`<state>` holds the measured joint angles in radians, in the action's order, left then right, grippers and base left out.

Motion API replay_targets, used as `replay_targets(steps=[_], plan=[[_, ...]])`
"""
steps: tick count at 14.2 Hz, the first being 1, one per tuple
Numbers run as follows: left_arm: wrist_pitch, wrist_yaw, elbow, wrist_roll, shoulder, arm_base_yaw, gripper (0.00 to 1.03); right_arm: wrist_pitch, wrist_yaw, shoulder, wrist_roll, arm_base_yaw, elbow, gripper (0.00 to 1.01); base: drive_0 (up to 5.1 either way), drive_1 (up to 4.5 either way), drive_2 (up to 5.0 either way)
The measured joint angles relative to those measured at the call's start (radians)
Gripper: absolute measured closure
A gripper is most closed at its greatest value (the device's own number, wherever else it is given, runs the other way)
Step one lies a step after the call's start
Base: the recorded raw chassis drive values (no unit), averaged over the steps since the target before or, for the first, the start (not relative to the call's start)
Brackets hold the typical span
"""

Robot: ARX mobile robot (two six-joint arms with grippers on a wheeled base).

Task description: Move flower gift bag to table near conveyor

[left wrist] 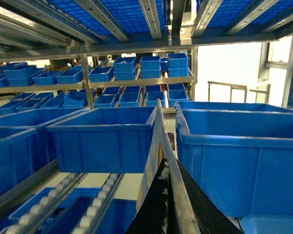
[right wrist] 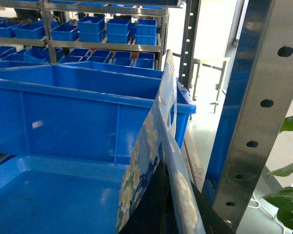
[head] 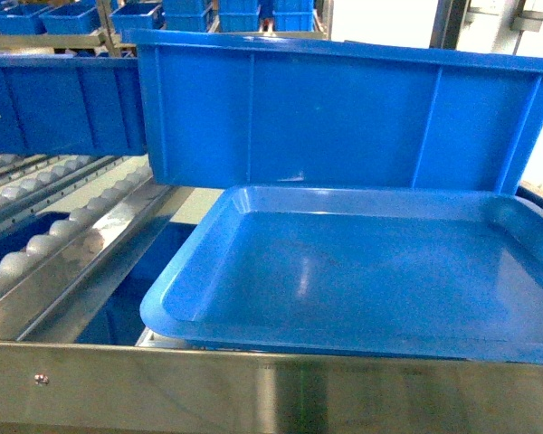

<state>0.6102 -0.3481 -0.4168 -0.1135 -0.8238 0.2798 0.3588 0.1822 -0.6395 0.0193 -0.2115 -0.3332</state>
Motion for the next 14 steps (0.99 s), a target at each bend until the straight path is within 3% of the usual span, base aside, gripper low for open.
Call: replay_targets(steps=[7,14], plan=[[0.002,0.007,0.0,0.0,-0.001,0.004,1.01,-0.002,0.001,-0.001,0.0,0.001,0.0,0.99,-4.8,2.27,2.8],[0.003,0.008,0.0,0.0,-0.001,0.004,1.01,0.001,0.0,0.0,0.0,0.0,0.0,0.99,-4.4,0.57,4.2]])
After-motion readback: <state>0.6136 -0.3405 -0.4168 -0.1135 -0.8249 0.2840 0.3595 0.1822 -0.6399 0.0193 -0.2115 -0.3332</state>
